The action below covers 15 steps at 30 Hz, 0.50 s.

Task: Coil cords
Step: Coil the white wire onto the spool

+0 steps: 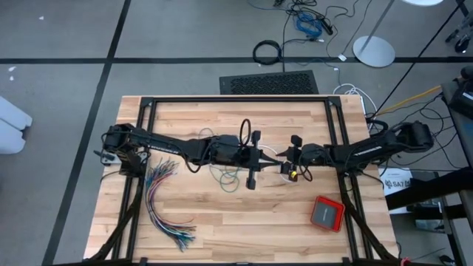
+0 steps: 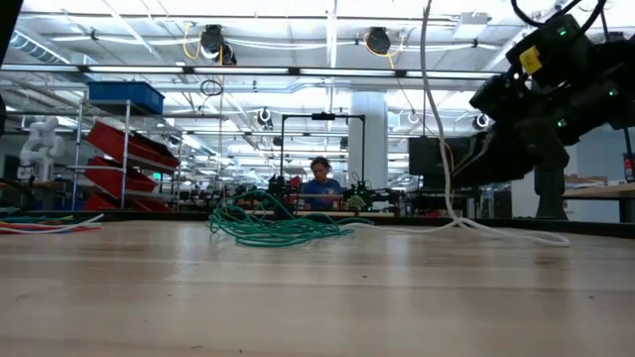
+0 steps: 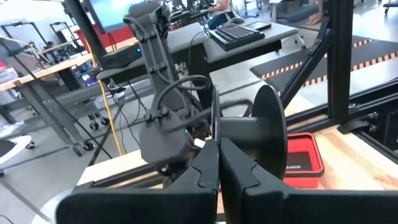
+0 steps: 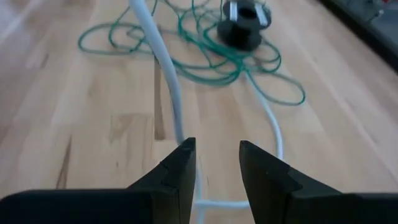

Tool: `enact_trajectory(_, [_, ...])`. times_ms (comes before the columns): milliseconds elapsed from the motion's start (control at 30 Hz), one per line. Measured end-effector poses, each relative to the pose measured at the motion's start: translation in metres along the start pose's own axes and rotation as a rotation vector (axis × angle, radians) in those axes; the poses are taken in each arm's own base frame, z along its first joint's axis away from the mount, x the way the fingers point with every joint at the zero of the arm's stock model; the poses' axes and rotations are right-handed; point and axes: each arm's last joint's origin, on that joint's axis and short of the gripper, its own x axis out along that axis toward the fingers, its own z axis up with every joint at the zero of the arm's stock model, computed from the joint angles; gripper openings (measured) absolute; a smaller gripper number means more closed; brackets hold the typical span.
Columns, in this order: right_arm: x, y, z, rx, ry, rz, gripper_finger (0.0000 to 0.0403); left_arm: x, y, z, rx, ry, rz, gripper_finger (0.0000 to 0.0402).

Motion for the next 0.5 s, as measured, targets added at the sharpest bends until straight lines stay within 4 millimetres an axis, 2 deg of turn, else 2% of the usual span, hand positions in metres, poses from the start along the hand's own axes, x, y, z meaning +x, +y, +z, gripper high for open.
enact_trajectory(367, [0.0025, 0.0009, -0.0029, 0.013, 0.02, 0.015, 0.0112, -0.0001, -0.0011, -0.0034, 0.0, 0.035, -0.011, 0.0])
enact_trajectory(500, [0.0016, 0.0025, -0.0027, 0.031, 0.02, 0.075, 0.0112, -0.0001, -0.0014, -0.004, 0.0, 0.042, -0.014, 0.0])
